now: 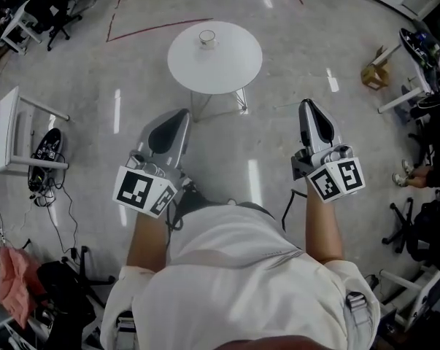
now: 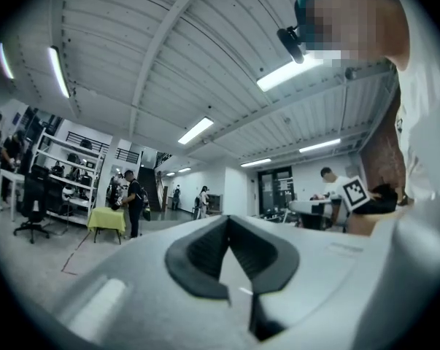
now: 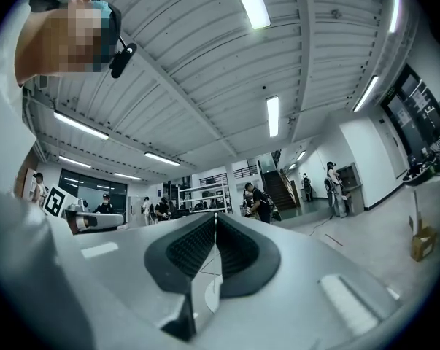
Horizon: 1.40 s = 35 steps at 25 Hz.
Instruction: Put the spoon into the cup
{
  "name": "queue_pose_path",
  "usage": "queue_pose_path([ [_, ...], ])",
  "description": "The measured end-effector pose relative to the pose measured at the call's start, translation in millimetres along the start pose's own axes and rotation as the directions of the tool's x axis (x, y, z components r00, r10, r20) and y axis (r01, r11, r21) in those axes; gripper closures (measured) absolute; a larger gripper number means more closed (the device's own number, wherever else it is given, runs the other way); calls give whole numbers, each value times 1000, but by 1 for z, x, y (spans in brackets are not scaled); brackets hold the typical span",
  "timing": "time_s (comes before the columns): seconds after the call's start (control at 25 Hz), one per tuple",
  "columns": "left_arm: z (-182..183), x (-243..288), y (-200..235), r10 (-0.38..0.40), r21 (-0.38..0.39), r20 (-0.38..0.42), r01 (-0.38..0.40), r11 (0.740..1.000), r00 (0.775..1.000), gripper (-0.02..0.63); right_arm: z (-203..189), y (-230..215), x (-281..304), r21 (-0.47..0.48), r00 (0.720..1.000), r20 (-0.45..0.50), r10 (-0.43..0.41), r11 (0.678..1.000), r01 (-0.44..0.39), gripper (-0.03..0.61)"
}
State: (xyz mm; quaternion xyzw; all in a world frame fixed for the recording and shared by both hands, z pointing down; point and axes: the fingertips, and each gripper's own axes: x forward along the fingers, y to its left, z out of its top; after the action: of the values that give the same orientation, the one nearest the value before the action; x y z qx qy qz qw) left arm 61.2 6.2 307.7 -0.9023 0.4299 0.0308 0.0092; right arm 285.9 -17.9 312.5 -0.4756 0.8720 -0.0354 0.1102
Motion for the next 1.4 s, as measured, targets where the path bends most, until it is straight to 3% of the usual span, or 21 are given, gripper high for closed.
queue_pose_path([
  [0.32,-26,55,126,-7,-13,-24,7,1000,1000,614,-47,-14,136,-17,999,-54,-2,1000,1,568],
  [0.52,-26,88,241,-23,-16,-41,22,1000,999,614,-73,-9,260,-29,995,-99,-14,1000,12,568],
  [0.72,-27,107,359,-12,35,-65,14,999,998,614,-105,-5,372,-59,988,-150,-30,998,21,566],
  [0.84,-35,120,411,-29,5,-66,29,1000,997,614,-122,-9,424,-75,986,-158,-55,996,44,567],
  [1.04,-51,151,446,-60,-47,-71,56,997,996,614,-147,-34,487,-89,979,-185,-88,993,72,567],
  [1.4,-77,241,452,-13,-85,-124,3,996,992,614,-222,-144,569,-21,958,-278,-72,997,69,566],
])
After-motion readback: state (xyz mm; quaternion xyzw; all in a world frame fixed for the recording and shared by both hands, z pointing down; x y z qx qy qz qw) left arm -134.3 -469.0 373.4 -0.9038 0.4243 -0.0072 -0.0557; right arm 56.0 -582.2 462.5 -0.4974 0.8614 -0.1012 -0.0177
